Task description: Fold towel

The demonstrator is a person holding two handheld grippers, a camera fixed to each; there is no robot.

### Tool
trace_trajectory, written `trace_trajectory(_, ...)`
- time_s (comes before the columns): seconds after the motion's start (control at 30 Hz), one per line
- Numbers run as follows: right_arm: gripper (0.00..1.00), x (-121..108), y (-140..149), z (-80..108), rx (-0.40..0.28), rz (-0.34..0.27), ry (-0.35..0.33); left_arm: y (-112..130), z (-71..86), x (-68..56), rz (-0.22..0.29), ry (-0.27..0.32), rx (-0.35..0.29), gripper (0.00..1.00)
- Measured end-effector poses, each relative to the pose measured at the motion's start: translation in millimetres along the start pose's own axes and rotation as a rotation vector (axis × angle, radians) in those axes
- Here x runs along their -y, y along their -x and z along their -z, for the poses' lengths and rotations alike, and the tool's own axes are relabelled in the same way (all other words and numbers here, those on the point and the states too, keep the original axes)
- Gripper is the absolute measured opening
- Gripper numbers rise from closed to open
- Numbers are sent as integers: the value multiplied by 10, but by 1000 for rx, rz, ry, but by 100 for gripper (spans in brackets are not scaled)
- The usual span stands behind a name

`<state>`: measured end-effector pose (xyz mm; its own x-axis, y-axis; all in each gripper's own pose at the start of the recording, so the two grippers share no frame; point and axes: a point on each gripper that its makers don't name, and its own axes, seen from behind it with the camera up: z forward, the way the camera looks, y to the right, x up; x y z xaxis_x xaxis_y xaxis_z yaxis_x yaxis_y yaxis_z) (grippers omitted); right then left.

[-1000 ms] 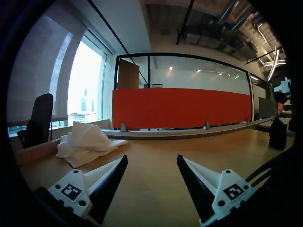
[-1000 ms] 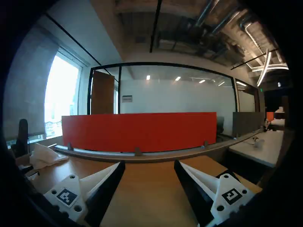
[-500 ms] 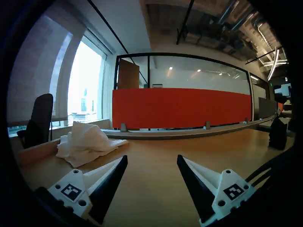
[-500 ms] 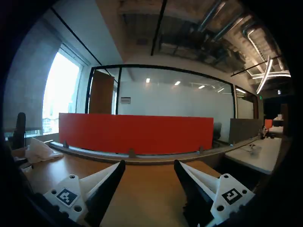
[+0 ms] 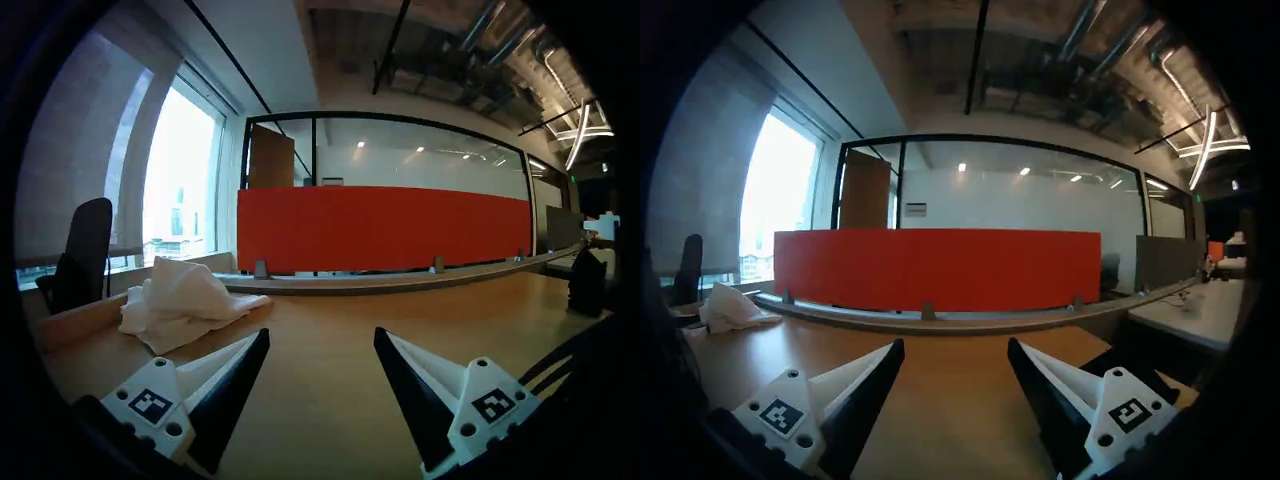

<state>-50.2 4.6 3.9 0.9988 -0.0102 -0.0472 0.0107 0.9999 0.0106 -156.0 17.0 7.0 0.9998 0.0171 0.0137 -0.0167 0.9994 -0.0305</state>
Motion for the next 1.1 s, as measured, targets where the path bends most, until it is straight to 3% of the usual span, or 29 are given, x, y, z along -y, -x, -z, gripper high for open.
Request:
trace_trajectory(0.23,100,-87,427,-22,19,-6,9,0,-1,-1,0,0,0,97)
trace_trajectory(0.5,100,-131,723,-58,35,-13,18,5,4,-2,0,0,0,97)
trace_trajectory(1.1,100,-61,904,-108,42,-4,-3,8,-2,-4,0,0,0,97)
